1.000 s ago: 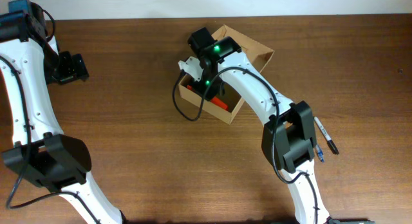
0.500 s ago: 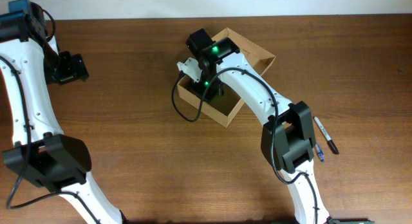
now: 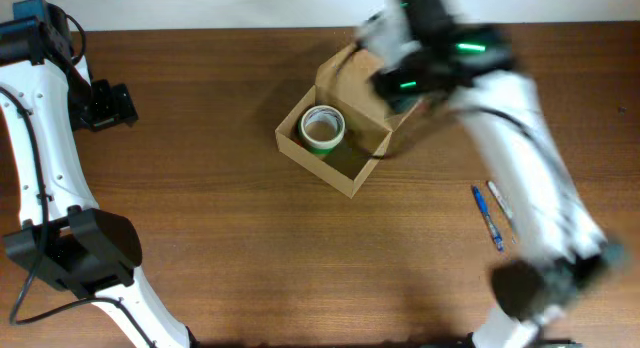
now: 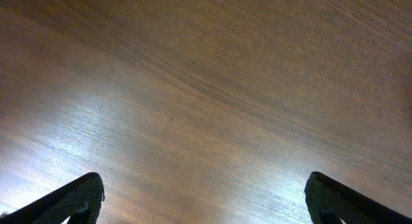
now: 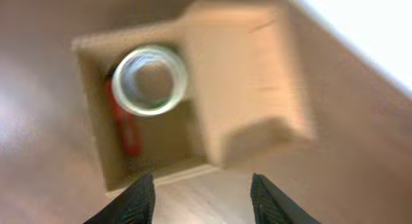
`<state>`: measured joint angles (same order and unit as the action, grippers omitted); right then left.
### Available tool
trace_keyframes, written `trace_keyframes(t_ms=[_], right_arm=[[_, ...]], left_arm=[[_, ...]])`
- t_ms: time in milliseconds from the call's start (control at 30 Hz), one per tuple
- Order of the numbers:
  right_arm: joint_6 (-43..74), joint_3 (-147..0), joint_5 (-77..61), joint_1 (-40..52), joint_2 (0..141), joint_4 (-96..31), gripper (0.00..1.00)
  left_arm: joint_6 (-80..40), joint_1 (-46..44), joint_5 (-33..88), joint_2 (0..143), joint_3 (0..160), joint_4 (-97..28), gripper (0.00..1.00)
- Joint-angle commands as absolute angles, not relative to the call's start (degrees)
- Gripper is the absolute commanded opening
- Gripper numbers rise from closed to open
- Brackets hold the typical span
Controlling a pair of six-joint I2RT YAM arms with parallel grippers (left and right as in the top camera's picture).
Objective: Pack container
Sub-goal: 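Release the cutter and move the right arm back right, then grasp the blue pen with the right gripper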
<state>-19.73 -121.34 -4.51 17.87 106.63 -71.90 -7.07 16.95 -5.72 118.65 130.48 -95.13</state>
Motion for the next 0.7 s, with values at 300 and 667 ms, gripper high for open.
trace_keyframes(t_ms=[300,667], right_arm=[[-14.4,-76.9,-1.9,-4.4,82.7,-64.2,0.61],[-11.6,-62.7,-1.6,-6.5,87.4,-57.4,0.61]], left_arm=[[-6.7,17.0,-5.2,118.9,130.3,-95.2,1.0],[-6.7,17.0,-5.2,118.9,130.3,-95.1,1.0]])
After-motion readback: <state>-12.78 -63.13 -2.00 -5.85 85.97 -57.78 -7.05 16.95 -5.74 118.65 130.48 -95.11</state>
